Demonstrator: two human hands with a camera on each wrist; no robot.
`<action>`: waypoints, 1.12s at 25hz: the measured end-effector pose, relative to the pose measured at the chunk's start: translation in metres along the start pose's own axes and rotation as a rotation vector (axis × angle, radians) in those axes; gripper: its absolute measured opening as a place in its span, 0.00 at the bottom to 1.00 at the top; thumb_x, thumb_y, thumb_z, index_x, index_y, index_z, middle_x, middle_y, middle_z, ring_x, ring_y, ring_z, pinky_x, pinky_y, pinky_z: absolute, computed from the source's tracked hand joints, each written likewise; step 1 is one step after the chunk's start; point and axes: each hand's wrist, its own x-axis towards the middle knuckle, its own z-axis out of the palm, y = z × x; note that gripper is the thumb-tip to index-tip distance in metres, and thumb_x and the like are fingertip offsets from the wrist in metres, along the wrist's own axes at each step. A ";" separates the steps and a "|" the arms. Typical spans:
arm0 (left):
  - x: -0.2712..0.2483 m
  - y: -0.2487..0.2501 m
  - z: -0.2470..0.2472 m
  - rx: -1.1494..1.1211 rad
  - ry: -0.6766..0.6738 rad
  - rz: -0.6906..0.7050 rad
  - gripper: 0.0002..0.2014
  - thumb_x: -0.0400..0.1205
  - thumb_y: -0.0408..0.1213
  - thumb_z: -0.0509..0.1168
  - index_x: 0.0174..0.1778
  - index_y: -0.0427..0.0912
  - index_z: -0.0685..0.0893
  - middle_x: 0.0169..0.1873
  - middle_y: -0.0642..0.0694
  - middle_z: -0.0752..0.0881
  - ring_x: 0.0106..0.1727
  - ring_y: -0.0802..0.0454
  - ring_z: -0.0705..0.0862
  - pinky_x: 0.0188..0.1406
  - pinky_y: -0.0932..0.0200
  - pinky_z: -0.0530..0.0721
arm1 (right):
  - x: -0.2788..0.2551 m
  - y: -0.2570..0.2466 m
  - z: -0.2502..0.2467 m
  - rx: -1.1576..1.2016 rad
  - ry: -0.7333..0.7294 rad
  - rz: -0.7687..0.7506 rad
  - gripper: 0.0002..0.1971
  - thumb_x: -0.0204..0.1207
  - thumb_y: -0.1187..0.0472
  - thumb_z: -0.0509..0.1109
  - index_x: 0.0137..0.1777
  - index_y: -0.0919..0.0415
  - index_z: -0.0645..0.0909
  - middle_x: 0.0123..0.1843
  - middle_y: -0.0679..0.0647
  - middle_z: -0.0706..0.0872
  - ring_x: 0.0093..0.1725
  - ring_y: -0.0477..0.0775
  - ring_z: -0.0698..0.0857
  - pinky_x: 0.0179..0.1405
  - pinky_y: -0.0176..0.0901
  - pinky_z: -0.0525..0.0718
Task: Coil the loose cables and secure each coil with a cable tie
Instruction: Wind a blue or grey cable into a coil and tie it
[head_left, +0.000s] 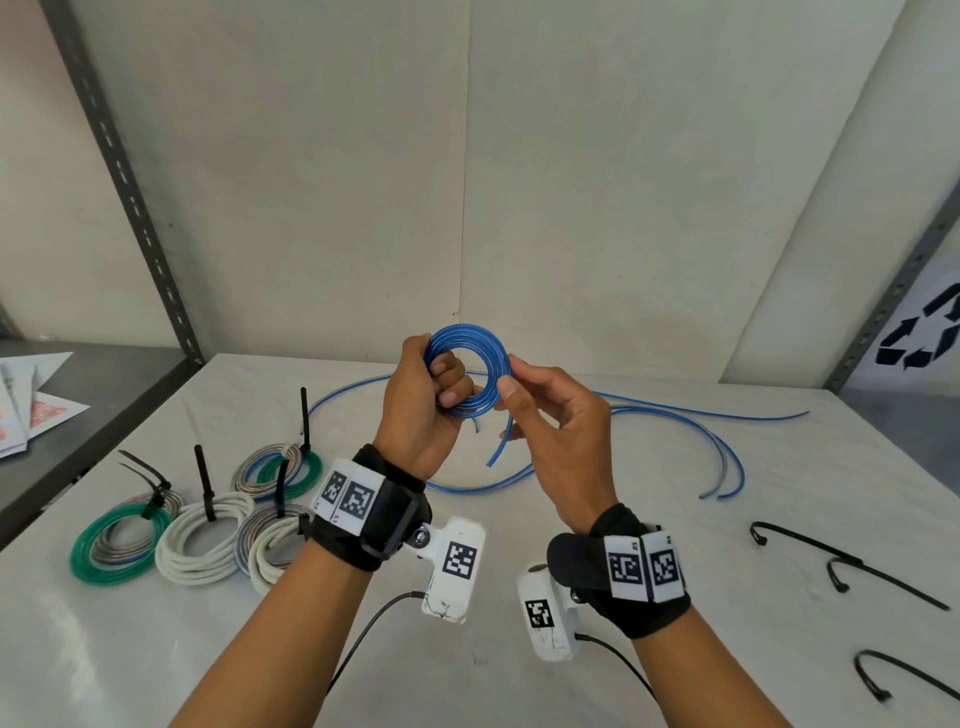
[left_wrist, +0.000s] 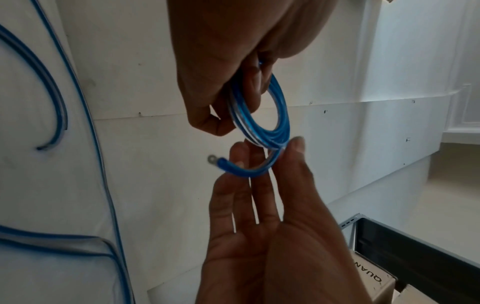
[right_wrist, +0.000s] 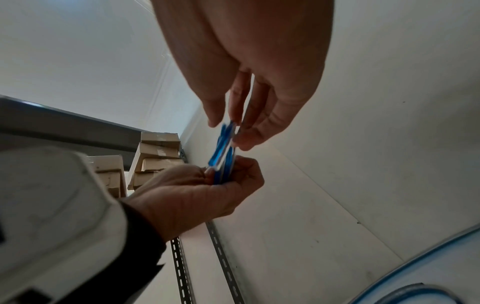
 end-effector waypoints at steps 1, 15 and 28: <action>0.000 -0.001 0.001 0.007 0.003 0.007 0.23 0.90 0.43 0.52 0.27 0.46 0.63 0.19 0.51 0.60 0.21 0.56 0.59 0.26 0.61 0.64 | 0.000 0.001 0.002 0.004 0.015 0.001 0.11 0.79 0.65 0.76 0.60 0.59 0.88 0.50 0.50 0.93 0.50 0.51 0.92 0.35 0.43 0.90; -0.010 -0.019 0.010 0.276 -0.013 0.054 0.23 0.92 0.46 0.48 0.32 0.43 0.72 0.24 0.47 0.70 0.30 0.51 0.76 0.47 0.53 0.77 | 0.003 0.011 -0.004 0.029 0.172 -0.016 0.13 0.78 0.66 0.77 0.62 0.58 0.87 0.51 0.51 0.94 0.49 0.52 0.93 0.38 0.46 0.92; -0.008 0.020 -0.024 0.963 -0.400 0.023 0.13 0.86 0.39 0.66 0.62 0.37 0.89 0.47 0.37 0.93 0.51 0.42 0.93 0.53 0.50 0.91 | 0.013 -0.002 -0.039 -0.272 -0.187 0.007 0.12 0.78 0.65 0.77 0.59 0.54 0.90 0.49 0.48 0.94 0.47 0.51 0.92 0.35 0.47 0.92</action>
